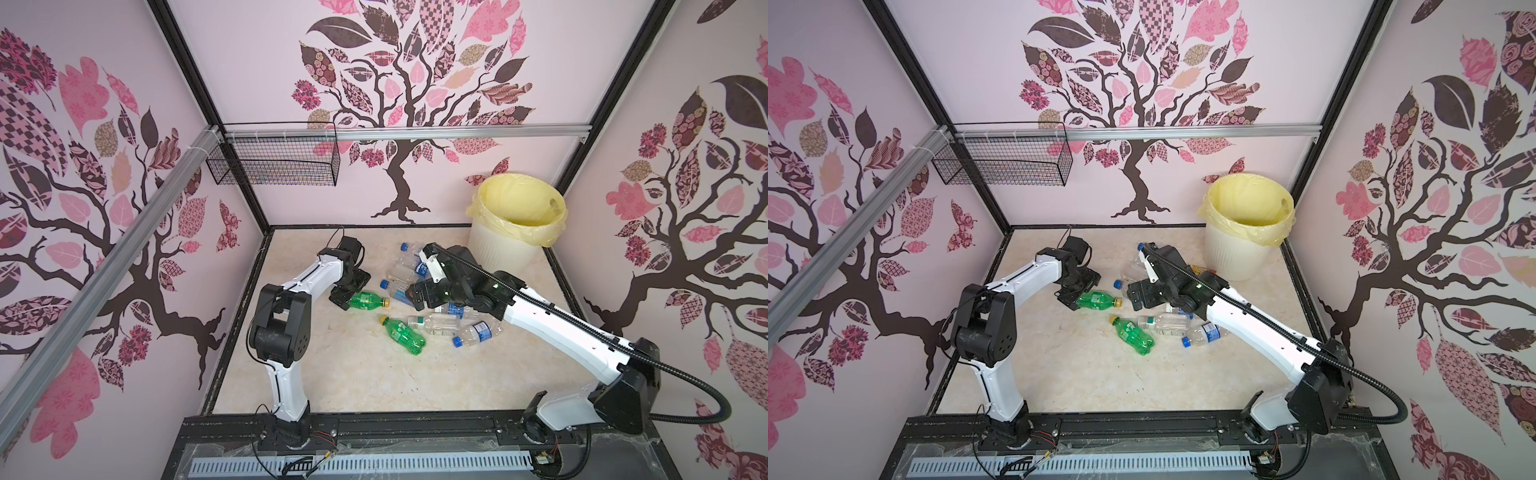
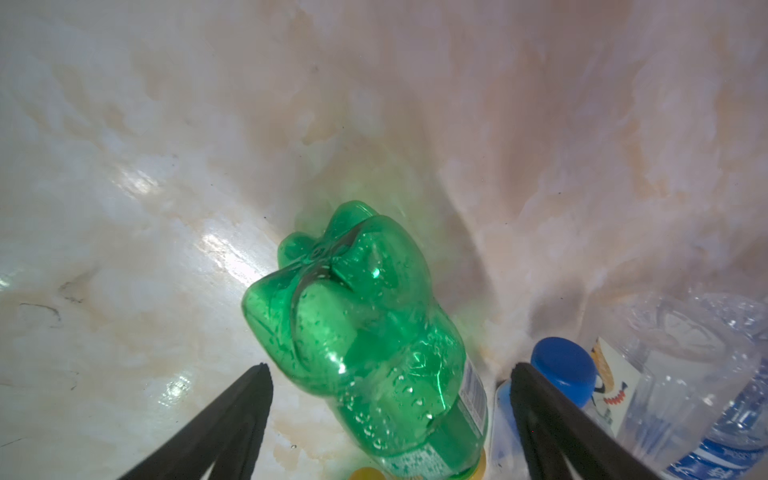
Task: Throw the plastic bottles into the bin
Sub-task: 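Lower the left gripper onto the green Sprite bottle and close on its base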
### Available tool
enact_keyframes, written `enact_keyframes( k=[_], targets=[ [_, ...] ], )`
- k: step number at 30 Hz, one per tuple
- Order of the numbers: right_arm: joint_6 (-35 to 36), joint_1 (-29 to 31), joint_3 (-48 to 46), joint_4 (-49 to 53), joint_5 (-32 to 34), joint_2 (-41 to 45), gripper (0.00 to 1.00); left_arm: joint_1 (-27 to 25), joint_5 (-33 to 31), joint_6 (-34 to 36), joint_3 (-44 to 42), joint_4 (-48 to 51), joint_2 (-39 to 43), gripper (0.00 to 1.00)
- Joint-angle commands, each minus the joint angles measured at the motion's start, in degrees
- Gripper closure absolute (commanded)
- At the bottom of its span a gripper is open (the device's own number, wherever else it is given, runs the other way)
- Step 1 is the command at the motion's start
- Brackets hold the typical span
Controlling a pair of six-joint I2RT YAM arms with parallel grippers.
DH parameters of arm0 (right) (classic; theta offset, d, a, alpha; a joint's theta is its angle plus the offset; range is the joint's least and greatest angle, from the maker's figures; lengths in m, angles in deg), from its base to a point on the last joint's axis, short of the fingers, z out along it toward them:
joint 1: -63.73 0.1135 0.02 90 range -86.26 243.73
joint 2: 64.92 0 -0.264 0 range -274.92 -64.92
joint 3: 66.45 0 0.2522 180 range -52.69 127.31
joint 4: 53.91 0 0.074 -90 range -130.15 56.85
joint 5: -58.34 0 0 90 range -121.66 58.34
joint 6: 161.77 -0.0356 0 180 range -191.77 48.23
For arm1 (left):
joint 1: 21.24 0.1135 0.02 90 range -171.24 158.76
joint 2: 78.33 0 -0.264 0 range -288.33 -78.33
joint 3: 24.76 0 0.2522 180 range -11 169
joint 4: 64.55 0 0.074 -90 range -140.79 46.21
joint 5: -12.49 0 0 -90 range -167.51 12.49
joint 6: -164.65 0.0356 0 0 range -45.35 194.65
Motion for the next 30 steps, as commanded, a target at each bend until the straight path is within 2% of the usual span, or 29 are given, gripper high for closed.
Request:
enact_keyframes(
  k=[1,7,13,18,22,26,30],
  targets=[
    [0.81,0.4,0.69,0.15,0.05,1.22,0.01,0.34,1.01,1.22,3.52,1.34,-2.22,0.08],
    [0.78,0.39,0.3,0.11,0.75,1.13,0.0,0.33,-3.09,2.52,6.0,5.85,-3.64,0.07],
    [0.8,0.38,0.54,-0.14,0.75,0.68,0.0,0.39,-4.82,3.4,5.64,6.7,-4.31,0.16],
    [0.81,0.35,0.8,0.04,0.74,0.51,0.01,0.43,-3.44,5.1,7.73,7.94,-6.49,0.21],
    [0.8,0.43,0.88,0.46,0.99,0.8,0.0,0.76,-1.88,6.51,8.21,7.24,-7.37,0.3],
    [1.11,0.37,1.23,0.84,2.54,1.08,0.0,1.44,0.69,7.51,6.69,4.45,-7.26,0.4],
    [1.28,0.38,1.7,1.19,3.04,1.21,0.0,1.95,3.3,7.59,5.63,1.5,-6.24,0.43]
  ],
)
